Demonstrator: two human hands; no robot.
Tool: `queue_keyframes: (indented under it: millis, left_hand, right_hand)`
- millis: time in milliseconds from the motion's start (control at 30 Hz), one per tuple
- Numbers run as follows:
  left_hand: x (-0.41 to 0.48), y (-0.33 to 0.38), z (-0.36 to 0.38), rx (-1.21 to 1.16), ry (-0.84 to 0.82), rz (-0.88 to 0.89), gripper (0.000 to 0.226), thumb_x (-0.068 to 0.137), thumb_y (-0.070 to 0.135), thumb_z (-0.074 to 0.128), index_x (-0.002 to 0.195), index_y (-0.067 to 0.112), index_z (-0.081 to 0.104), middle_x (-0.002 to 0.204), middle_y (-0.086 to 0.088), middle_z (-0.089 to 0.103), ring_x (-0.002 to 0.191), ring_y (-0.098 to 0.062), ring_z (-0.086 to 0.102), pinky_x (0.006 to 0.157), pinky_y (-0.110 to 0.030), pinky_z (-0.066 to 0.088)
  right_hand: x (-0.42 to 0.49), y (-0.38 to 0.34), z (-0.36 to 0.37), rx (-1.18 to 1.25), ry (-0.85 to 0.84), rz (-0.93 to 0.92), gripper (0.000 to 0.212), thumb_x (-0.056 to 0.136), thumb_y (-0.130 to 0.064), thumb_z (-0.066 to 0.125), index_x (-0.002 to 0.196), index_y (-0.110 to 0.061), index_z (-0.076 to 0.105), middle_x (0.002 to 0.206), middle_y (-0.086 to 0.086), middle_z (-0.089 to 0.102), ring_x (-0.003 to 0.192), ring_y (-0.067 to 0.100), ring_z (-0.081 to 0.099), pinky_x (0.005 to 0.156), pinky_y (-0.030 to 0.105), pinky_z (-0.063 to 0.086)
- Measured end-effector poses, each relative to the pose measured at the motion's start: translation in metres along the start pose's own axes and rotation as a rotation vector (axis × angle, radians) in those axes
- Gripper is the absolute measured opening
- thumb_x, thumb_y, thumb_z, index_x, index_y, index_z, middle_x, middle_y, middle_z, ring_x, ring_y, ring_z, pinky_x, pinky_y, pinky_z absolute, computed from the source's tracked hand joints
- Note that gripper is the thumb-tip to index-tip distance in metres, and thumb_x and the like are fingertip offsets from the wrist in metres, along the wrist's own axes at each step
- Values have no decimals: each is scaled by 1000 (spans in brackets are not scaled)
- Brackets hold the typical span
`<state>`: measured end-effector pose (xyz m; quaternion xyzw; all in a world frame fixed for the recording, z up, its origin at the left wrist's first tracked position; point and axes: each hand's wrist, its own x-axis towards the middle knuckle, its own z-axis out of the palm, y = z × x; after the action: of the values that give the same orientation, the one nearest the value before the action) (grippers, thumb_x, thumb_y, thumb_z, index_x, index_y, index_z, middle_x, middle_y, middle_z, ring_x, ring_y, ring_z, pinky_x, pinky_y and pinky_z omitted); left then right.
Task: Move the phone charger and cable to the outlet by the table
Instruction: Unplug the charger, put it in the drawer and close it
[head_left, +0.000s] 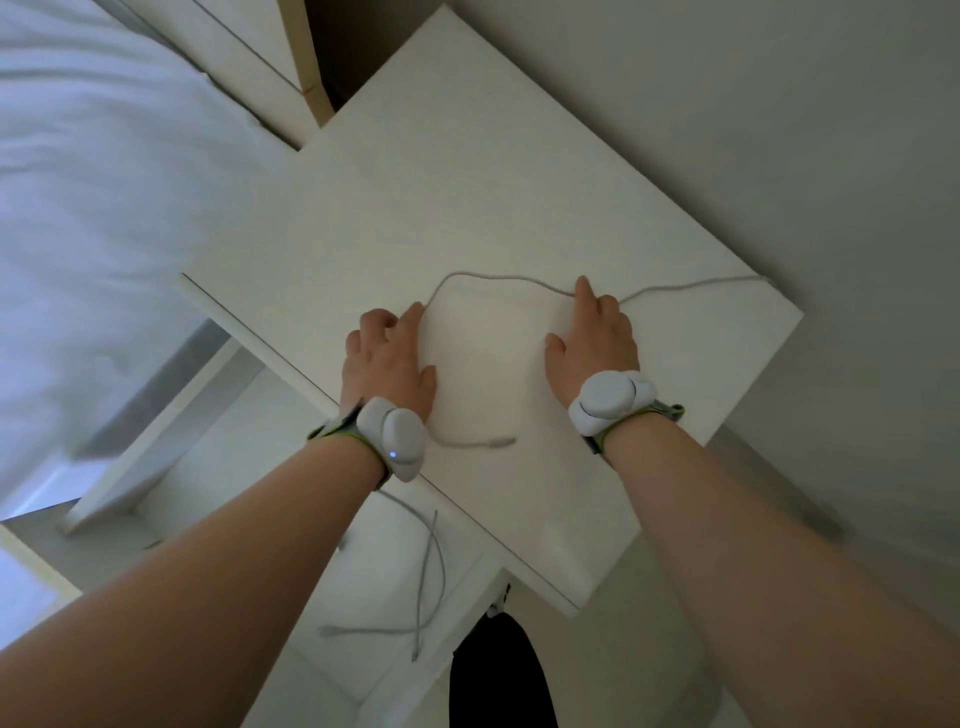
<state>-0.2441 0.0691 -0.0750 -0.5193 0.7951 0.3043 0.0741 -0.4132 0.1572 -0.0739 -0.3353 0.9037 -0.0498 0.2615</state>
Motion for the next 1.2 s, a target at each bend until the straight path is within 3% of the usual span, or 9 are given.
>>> queue_keyframes:
  millis: [267, 567, 733, 900, 1033, 1100, 1200]
  left_hand:
    - [-5, 15, 5, 24, -38, 61, 61, 86, 18, 51, 142, 21, 27, 133, -13, 35, 116, -33, 37, 91, -40, 40]
    - [-4, 29, 9, -17, -65, 101, 60, 88, 15, 49, 142, 21, 24, 133, -14, 42, 118, -37, 40, 97, -42, 37]
    - [-6, 32, 16, -41, -111, 117, 47, 88, 18, 49, 134, 19, 38, 120, -11, 55, 112, -33, 48, 92, -41, 42]
    - [-9, 36, 22, -69, -139, 146, 40, 89, 20, 48, 129, 17, 45, 116, -10, 57, 108, -31, 52, 90, -40, 44]
    - [-10, 35, 25, -84, -144, 147, 39, 89, 20, 49, 128, 17, 46, 114, -9, 57, 105, -30, 53, 89, -38, 44]
    - [-10, 34, 24, -91, -145, 151, 39, 89, 20, 50, 127, 17, 47, 113, -9, 57, 105, -29, 53, 89, -37, 43]
    - [-11, 34, 22, -101, -147, 158, 39, 87, 21, 51, 127, 17, 47, 112, -10, 57, 104, -30, 53, 90, -39, 44]
  right_hand:
    - [-14, 5, -2, 169, 19, 20, 72, 88, -22, 51, 146, -17, 10, 125, 15, 49, 113, 34, 47, 93, 46, 42]
    - [-39, 5, 2, 287, 80, -40, 78, 87, -17, 54, 147, -22, 4, 116, 15, 55, 104, 33, 53, 87, 49, 47]
    - [-43, 5, 8, 331, 79, -48, 61, 91, -19, 47, 145, -17, 19, 110, 13, 59, 103, 32, 54, 88, 49, 46]
    - [-44, 8, 12, 388, 55, 2, 54, 93, -21, 41, 144, -16, 22, 102, 12, 61, 100, 33, 55, 84, 49, 47]
    - [-48, 12, 7, 436, 42, 15, 58, 93, -18, 41, 145, -21, 16, 73, -3, 48, 81, 27, 55, 69, 40, 47]
    - [-51, 13, 2, 445, 51, 22, 60, 93, -17, 43, 146, -24, 14, 67, -1, 49, 69, 23, 53, 62, 35, 44]
    - [-59, 10, -6, 456, 77, 2, 65, 92, -17, 45, 146, -27, 11, 69, 7, 56, 62, 23, 55, 60, 38, 49]
